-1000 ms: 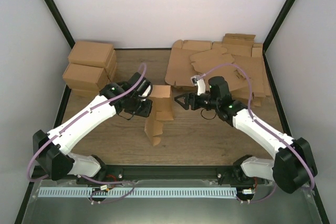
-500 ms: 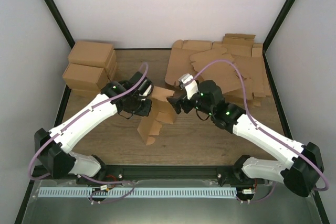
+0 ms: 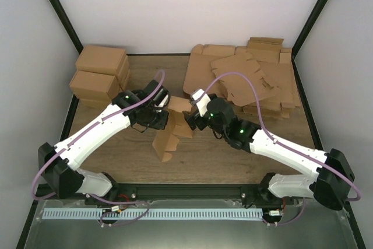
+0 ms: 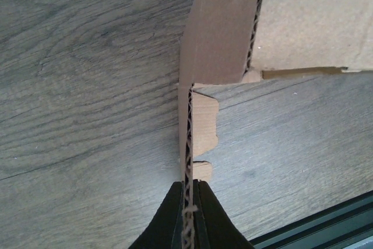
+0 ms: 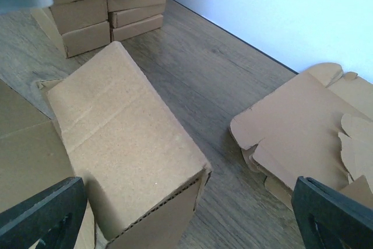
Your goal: Fold the paper box
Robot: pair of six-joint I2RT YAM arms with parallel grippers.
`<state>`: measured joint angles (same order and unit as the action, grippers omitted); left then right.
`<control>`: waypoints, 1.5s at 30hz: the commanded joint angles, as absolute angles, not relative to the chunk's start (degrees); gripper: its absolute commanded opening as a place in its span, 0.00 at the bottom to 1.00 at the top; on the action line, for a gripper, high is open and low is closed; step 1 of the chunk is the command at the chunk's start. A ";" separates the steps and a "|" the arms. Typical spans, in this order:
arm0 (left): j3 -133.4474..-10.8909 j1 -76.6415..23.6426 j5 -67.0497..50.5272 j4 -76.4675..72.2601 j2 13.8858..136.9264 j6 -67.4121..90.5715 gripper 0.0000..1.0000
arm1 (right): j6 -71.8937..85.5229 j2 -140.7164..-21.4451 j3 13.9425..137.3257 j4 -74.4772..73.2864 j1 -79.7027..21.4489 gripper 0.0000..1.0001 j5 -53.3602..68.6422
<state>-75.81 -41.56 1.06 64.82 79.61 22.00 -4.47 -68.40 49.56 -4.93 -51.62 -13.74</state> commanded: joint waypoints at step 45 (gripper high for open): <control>-75.81 -42.49 -0.40 63.23 78.57 20.65 0.06 | 19.86 -61.15 48.36 -7.62 -42.47 0.98 3.44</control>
